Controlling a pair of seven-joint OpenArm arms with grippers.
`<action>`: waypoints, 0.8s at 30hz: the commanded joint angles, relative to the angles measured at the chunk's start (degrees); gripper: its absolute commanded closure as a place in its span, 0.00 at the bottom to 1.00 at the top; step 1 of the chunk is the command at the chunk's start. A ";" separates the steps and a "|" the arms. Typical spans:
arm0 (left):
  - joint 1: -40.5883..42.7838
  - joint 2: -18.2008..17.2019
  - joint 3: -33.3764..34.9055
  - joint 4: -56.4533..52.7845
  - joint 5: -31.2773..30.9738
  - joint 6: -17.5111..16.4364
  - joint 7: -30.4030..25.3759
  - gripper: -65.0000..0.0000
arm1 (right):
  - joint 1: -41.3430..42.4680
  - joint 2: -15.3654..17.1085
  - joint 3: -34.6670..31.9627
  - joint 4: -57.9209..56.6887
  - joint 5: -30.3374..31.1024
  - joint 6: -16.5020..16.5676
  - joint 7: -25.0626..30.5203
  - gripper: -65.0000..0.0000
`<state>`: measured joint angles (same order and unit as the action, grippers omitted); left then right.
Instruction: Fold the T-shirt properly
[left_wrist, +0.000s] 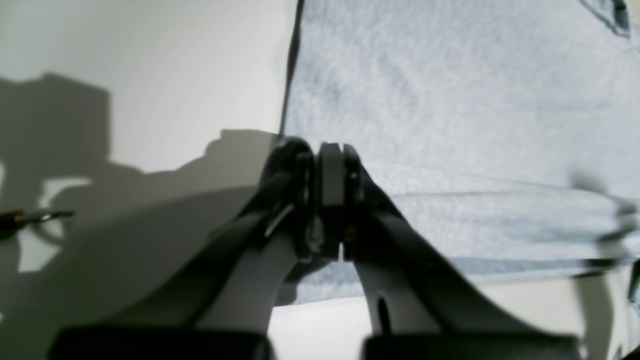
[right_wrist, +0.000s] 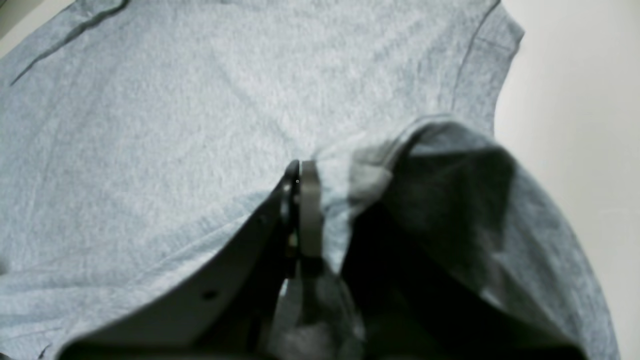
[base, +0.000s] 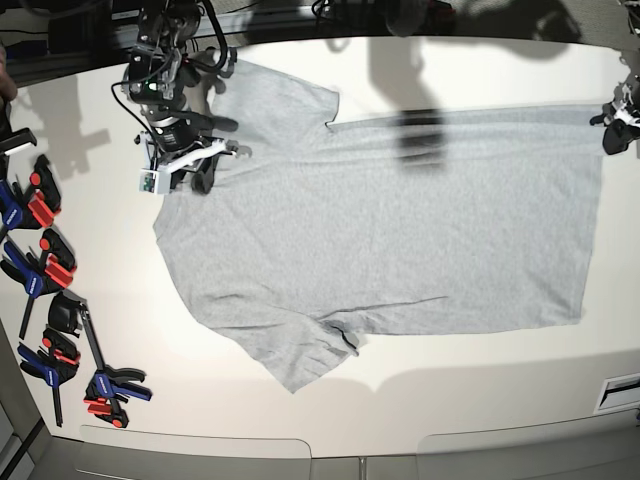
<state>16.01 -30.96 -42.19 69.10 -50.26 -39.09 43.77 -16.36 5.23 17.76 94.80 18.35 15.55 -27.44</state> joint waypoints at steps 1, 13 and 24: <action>-0.13 -1.57 -0.44 0.74 -0.44 -0.02 -1.66 1.00 | 0.50 0.46 0.26 0.90 -0.02 -0.20 1.99 1.00; -0.13 -1.60 -0.44 0.74 -0.13 0.09 -1.84 1.00 | 4.83 0.31 0.20 -4.98 0.00 -0.42 1.95 1.00; -0.13 -1.57 -0.44 0.74 -0.15 0.09 -1.84 1.00 | 5.42 0.31 0.22 -7.19 0.00 -0.37 1.92 0.93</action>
<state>16.01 -30.96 -42.19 69.10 -49.45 -39.05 43.44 -11.70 5.08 17.74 86.70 17.96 15.33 -27.03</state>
